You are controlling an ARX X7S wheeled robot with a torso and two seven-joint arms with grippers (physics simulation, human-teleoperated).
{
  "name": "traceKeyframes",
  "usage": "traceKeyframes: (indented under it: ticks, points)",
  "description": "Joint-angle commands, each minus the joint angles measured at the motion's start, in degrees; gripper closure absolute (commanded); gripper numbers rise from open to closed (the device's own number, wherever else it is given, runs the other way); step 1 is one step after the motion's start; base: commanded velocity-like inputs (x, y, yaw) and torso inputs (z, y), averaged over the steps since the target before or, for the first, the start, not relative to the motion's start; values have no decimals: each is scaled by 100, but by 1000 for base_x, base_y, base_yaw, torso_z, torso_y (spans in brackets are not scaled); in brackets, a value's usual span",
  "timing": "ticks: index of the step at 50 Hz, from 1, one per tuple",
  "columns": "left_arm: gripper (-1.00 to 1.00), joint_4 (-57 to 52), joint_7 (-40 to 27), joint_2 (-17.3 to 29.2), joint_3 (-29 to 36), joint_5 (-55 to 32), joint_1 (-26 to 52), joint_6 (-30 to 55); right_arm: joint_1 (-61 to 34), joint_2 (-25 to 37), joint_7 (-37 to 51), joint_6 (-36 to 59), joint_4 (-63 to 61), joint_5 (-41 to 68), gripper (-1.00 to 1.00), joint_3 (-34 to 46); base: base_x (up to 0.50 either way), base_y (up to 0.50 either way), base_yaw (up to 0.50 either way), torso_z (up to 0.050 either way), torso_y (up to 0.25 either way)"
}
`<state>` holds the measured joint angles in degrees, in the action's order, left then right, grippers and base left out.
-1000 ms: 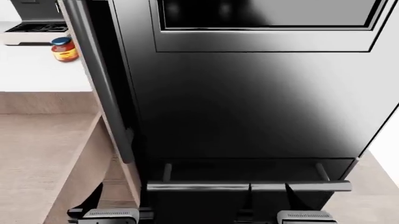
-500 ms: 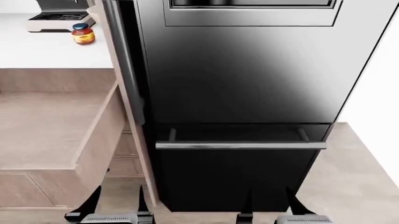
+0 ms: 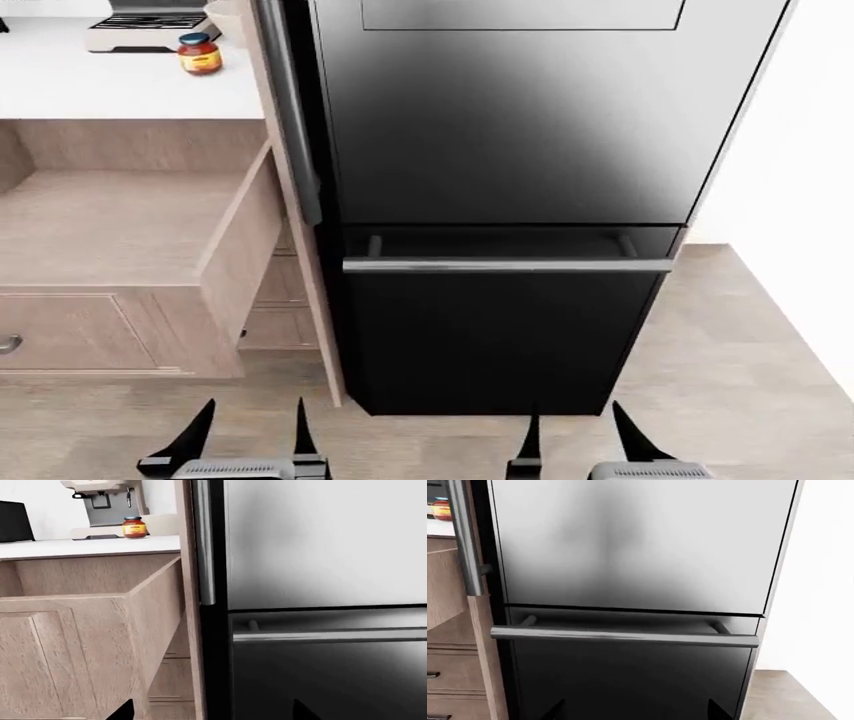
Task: Close the left drawer.
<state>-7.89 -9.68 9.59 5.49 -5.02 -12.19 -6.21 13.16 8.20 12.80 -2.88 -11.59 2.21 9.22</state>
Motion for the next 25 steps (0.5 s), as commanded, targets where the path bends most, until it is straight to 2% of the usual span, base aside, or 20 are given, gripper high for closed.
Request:
traceKeyframes:
  ticks: [1,3,25]
  points:
    - [-100,9,-57,39,40,-17,9,-8,-48,51,93,167,-23,-21,-100,66,0,0,0,0,0]
    - [-100,23,-67,45,46,-19,16,-13,-44,71,108,216,-82,-60,-100,96,0,170,0,0,0]
    - [-100,59,-147,105,120,-76,32,-33,-98,130,226,303,-32,19,-100,164,0,500,0,0,0]
